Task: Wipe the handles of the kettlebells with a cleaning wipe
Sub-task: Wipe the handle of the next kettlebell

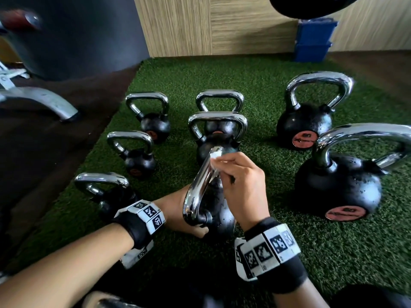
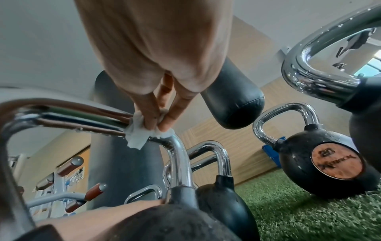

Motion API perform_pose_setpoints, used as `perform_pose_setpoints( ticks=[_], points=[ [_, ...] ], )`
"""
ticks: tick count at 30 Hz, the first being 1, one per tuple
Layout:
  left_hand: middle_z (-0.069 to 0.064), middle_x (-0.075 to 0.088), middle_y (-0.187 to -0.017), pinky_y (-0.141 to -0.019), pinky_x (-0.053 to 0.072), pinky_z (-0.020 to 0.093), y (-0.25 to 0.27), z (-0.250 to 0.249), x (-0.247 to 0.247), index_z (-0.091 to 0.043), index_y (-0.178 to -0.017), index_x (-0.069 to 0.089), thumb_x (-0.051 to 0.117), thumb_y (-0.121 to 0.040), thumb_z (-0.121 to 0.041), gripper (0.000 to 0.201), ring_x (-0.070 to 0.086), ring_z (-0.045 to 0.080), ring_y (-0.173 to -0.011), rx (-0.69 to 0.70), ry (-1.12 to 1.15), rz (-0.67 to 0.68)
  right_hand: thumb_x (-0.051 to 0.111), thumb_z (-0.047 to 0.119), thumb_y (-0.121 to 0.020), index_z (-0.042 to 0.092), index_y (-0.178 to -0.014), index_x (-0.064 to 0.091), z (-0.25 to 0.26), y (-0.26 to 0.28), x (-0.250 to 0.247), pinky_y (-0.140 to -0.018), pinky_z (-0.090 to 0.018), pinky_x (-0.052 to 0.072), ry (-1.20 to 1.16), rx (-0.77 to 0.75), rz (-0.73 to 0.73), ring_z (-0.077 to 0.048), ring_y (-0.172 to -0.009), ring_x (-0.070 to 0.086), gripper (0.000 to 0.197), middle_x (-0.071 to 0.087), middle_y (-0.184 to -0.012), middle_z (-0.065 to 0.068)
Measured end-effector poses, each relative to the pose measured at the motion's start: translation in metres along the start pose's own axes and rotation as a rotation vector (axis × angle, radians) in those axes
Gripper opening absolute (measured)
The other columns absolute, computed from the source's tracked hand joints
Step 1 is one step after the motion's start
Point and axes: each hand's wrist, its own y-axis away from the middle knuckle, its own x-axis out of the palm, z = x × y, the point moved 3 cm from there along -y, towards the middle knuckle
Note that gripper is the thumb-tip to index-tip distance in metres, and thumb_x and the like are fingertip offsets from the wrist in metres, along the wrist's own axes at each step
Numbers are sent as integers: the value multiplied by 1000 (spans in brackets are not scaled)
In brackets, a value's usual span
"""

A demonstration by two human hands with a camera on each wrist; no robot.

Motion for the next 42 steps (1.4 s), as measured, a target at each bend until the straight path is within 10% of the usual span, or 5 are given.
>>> perform_pose_setpoints(
  ticks=[10,16,26,33,42],
  points=[
    [-61,41,-109,-76,19,-16,-2,-19,-5,-72,-104,45,90,-70,-12,83,35,-43,-91,189,19,94,74,-7,-81,9,-93,82,23,31,-10,-84,-12,51,-134,-95,223,-5,-89,66,22,70,-98,1],
    [-7,69,-96,-78,34,6,-6,-3,4,-24,-93,61,76,-82,-35,21,52,1,-88,186,-222,125,83,0,-74,18,-95,82,18,51,-8,-77,-16,55,-251,71,175,-2,-88,69,28,71,-95,9],
    [-26,35,-68,-72,21,-14,3,17,3,-20,-84,66,87,-77,-21,22,50,-16,-74,-62,-174,88,91,26,-68,24,-85,82,-2,70,0,-68,-34,59,-319,255,237,-7,-74,72,19,76,-81,13],
    [-11,36,-75,-75,36,16,2,13,3,-12,-87,59,84,-81,-26,30,38,1,-71,-78,-159,118,89,15,-72,26,-89,83,-12,71,1,-74,-22,57,-190,194,332,1,-81,70,21,76,-88,13],
    [-15,54,-84,-81,34,3,-1,6,0,-70,-92,53,85,-75,-36,49,41,-21,-86,37,-124,114,74,6,-86,23,-93,80,-8,40,12,-66,-23,51,-115,171,644,-13,-78,65,20,68,-89,0]
  ],
)
